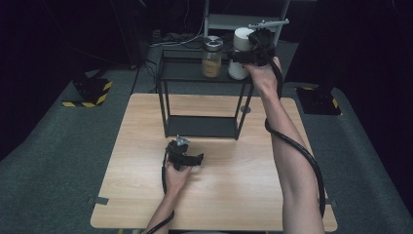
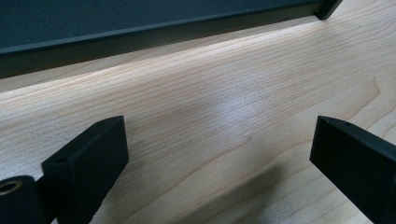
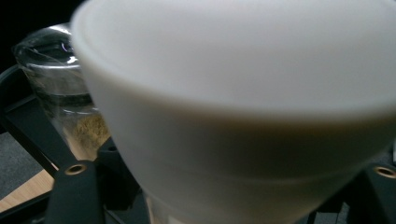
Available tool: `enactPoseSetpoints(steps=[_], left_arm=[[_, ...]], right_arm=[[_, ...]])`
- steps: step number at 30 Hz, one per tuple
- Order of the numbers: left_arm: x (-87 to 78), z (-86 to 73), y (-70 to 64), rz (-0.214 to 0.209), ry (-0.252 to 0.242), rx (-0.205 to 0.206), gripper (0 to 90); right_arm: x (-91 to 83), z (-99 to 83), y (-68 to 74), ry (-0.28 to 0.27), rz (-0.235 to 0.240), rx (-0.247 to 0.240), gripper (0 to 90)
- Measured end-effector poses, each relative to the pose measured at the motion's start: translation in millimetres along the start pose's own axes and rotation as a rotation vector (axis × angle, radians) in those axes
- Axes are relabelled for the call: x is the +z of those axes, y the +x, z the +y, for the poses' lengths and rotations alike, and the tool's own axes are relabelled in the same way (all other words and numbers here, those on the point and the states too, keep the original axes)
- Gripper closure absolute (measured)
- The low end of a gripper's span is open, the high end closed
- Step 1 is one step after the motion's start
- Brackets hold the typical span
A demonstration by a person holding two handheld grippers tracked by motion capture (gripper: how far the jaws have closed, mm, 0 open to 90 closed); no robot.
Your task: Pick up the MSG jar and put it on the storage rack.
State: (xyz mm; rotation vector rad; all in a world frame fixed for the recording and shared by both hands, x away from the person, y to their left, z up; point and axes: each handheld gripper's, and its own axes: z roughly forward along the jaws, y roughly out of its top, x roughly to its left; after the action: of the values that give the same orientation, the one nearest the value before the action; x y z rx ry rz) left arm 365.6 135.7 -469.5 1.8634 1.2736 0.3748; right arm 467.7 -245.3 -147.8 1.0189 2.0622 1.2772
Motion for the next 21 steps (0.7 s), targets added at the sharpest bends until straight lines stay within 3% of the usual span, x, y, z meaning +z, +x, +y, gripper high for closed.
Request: enactPoseSetpoints(steps=[11,21], left_arm=[[0.1,0.0,-0.2,0.000,0.000,0.001,4.4],[-0.2,-0.1,0.9,-0.003,-0.001,-0.003,4.3]], right_arm=[[-7.4,-8.6,-1.5,-0.021,-0.004,-0.020,14.8],[-14.7,-13.3,-0.8,-0.039,0.024,-0.044,14.1]])
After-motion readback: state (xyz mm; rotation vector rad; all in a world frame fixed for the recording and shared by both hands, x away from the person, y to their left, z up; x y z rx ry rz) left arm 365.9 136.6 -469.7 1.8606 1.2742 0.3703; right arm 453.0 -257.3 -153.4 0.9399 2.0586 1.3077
